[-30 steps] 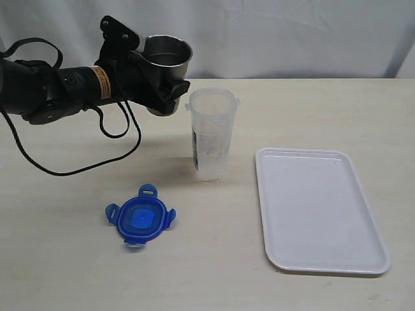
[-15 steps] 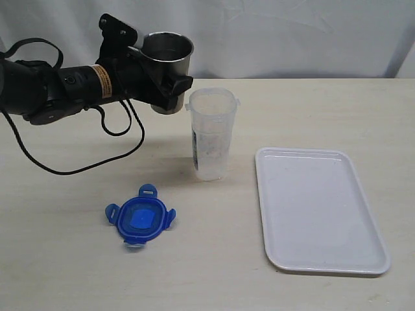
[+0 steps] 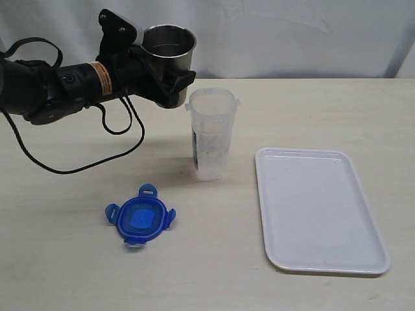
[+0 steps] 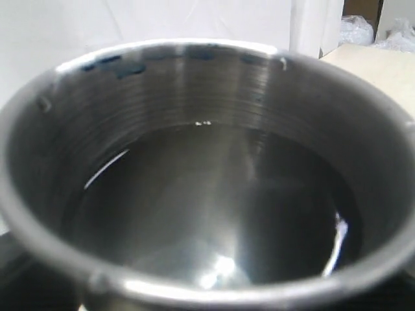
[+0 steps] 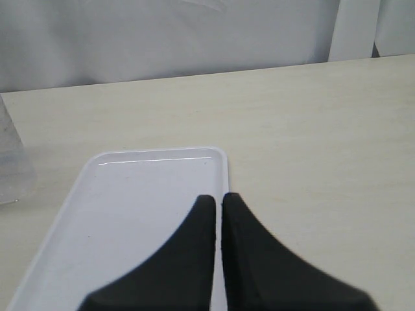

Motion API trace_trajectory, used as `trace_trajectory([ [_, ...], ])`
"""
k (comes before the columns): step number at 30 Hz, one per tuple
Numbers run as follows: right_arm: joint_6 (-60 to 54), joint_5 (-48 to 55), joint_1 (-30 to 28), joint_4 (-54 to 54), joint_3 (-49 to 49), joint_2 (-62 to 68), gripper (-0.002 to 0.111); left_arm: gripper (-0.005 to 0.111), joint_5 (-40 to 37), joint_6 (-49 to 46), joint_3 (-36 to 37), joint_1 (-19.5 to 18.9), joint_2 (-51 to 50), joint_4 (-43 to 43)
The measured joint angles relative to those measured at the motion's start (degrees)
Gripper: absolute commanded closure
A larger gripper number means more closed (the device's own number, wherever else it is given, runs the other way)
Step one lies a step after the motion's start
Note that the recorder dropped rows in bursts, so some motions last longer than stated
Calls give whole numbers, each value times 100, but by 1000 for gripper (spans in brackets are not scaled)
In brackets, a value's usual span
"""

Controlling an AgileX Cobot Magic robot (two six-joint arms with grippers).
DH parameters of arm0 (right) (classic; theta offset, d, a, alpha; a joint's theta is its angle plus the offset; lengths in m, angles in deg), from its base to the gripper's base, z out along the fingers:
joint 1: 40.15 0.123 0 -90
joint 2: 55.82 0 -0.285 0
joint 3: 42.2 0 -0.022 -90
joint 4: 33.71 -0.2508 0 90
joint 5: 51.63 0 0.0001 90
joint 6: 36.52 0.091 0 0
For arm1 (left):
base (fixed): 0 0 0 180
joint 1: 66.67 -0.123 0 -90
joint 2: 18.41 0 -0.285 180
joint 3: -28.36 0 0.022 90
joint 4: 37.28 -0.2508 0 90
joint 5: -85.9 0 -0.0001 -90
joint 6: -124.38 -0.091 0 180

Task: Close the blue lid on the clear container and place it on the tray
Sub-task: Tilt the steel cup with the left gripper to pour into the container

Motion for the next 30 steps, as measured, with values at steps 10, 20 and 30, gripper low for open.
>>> trace_trajectory([
  [10, 0, 0, 0, 0, 0, 0, 104, 107, 97, -743, 0, 0, 0, -176],
  [20, 0, 0, 0, 0, 0, 0, 104, 107, 261, -1503, 0, 0, 0, -368],
  [30, 0, 0, 0, 0, 0, 0, 104, 107, 59, -2121, 0, 0, 0, -376],
])
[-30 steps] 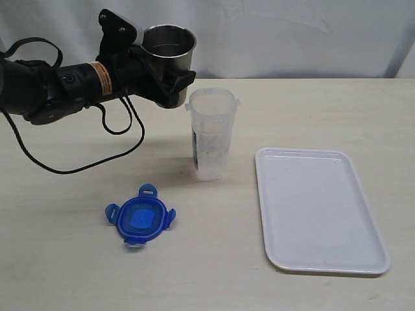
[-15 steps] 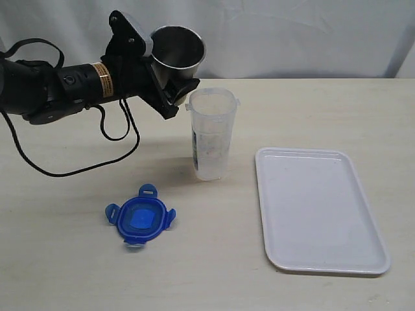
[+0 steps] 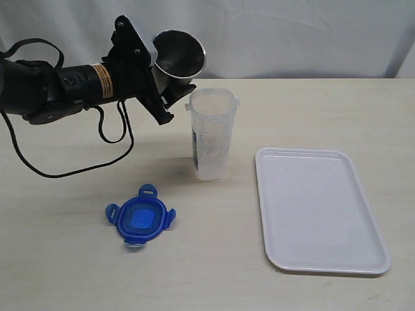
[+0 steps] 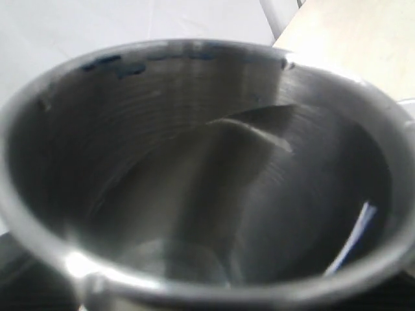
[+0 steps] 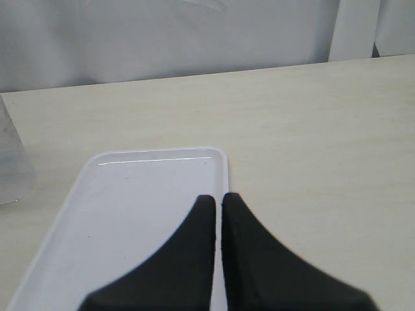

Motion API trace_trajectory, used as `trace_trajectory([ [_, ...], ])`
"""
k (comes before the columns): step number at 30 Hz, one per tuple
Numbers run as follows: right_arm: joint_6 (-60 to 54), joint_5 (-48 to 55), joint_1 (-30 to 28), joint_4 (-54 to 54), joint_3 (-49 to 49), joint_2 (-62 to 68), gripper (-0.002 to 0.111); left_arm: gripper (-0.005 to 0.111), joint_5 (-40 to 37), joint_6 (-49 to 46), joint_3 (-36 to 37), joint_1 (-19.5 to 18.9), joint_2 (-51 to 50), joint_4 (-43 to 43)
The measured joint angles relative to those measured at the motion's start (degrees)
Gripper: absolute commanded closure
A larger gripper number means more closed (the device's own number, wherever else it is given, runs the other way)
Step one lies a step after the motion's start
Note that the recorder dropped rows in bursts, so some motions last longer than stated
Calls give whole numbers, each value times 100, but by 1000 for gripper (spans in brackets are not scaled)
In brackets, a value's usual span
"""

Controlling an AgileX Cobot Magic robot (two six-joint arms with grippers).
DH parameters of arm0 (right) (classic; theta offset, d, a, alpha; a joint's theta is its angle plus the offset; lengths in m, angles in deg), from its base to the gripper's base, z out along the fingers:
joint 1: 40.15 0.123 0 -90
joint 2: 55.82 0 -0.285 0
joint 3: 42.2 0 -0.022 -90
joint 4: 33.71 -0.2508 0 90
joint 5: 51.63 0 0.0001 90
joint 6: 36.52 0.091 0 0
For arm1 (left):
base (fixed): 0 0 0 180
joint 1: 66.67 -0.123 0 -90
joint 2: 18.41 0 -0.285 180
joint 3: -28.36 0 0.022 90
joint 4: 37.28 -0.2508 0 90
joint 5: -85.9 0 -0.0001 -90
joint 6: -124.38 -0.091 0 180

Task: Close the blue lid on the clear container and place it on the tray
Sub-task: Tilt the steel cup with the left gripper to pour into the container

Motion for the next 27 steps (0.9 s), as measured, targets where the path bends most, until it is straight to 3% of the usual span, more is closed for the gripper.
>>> trace_trajectory([
  [27, 0, 0, 0, 0, 0, 0, 104, 107, -159, -1046, 0, 0, 0, 56],
])
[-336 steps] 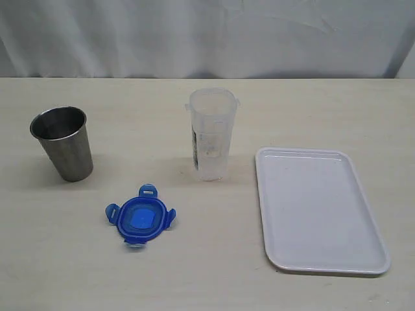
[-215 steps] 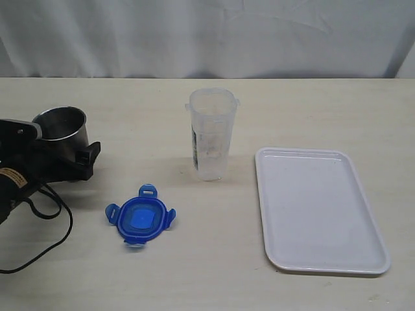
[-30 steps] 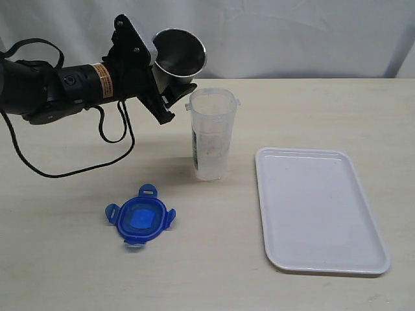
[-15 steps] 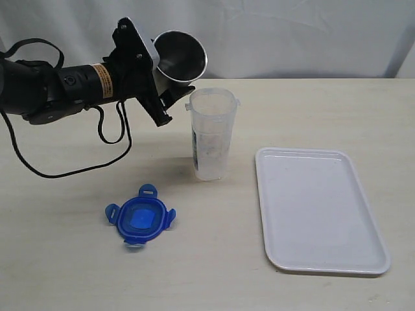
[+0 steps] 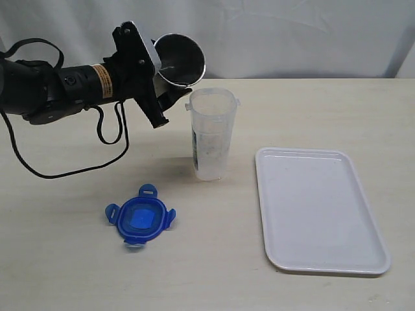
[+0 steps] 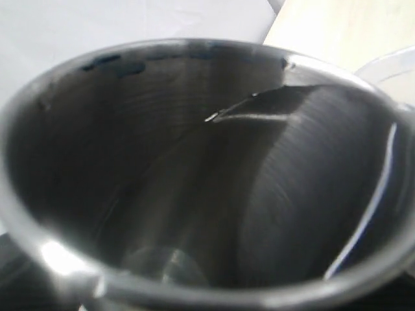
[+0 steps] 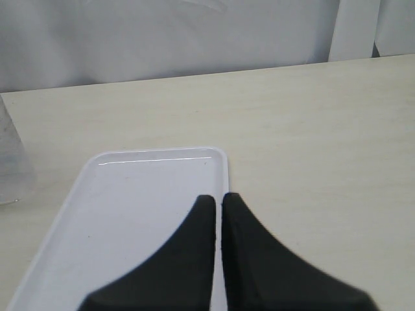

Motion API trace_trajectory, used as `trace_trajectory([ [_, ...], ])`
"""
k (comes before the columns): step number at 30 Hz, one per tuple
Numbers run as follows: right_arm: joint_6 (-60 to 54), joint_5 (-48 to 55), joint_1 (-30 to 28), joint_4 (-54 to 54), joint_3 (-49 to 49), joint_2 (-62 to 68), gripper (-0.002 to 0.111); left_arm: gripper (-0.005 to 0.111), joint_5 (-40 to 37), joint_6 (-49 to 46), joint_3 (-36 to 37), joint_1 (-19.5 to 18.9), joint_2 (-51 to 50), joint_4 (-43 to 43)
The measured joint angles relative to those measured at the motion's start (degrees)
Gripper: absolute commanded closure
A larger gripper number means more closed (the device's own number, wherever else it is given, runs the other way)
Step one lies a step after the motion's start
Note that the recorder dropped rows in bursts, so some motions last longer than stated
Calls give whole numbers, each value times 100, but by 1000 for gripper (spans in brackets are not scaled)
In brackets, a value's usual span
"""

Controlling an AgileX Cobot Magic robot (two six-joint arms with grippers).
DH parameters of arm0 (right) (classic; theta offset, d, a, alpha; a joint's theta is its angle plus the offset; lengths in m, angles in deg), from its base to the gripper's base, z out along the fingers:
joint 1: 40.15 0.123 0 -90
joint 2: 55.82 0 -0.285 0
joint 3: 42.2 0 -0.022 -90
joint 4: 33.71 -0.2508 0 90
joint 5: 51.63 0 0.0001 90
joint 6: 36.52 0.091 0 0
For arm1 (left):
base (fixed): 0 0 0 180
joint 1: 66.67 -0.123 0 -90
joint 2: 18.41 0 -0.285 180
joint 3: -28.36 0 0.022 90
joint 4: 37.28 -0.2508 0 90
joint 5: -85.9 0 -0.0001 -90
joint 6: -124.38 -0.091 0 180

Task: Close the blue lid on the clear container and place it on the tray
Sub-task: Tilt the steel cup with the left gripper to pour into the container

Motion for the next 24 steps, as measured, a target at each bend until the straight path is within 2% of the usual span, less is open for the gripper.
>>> trace_trajectory([
  [12, 0, 0, 0, 0, 0, 0, 104, 107, -97, -46, 0, 15, 0, 168],
  [16, 0, 0, 0, 0, 0, 0, 104, 107, -362, -78, -14, 184, 0, 664],
  [24, 0, 0, 0, 0, 0, 0, 104, 107, -816, -318, -290, 459, 0, 767],
])
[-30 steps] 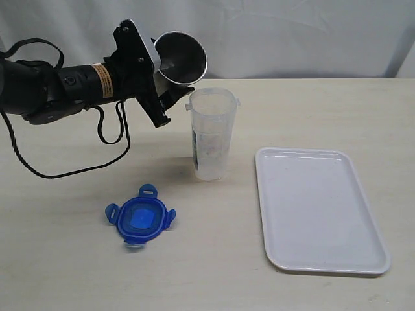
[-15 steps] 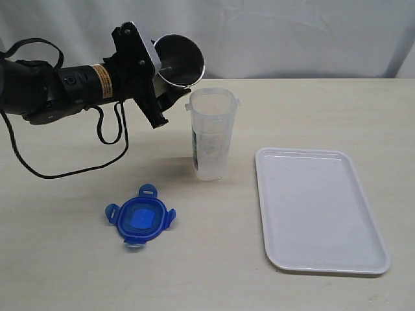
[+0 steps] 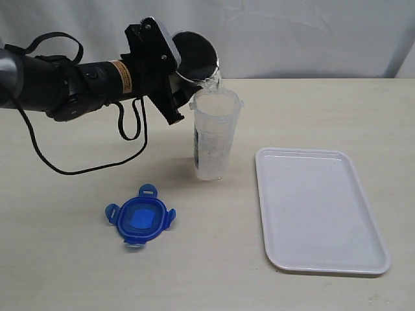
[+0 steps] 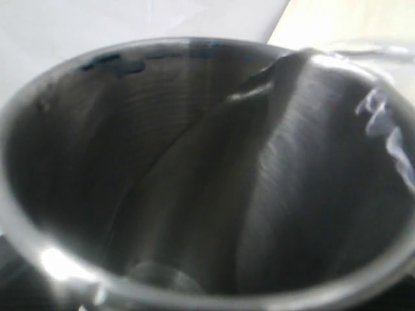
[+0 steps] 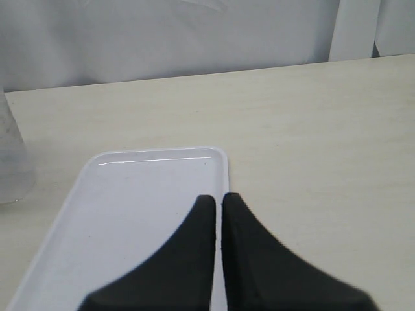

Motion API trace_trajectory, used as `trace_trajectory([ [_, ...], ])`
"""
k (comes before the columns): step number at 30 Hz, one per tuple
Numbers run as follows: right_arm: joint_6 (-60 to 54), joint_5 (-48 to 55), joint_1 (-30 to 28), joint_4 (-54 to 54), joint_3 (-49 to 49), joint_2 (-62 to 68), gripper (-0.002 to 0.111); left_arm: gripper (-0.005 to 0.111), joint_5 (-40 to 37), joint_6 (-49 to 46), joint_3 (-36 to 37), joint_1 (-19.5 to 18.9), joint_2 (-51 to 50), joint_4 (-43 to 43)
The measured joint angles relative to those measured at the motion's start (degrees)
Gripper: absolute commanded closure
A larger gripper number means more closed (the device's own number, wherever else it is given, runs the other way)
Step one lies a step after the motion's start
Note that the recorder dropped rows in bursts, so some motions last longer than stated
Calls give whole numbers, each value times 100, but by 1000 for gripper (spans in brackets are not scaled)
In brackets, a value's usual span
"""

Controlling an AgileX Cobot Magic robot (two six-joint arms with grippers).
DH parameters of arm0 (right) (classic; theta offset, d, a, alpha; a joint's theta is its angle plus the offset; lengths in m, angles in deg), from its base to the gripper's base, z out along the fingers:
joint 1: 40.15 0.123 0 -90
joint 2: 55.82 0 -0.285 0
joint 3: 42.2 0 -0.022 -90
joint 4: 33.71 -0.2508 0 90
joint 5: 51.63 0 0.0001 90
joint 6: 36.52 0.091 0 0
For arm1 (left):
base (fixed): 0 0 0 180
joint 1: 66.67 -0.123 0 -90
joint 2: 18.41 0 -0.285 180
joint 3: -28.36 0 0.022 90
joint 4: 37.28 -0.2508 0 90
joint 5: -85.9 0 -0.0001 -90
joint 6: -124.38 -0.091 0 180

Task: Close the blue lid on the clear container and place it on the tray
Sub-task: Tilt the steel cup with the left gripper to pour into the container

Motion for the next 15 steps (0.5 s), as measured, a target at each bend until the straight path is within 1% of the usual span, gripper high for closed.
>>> trace_trajectory([
  [15, 0, 0, 0, 0, 0, 0, 104, 107, -33, -318, -51, 0, 0, 11],
])
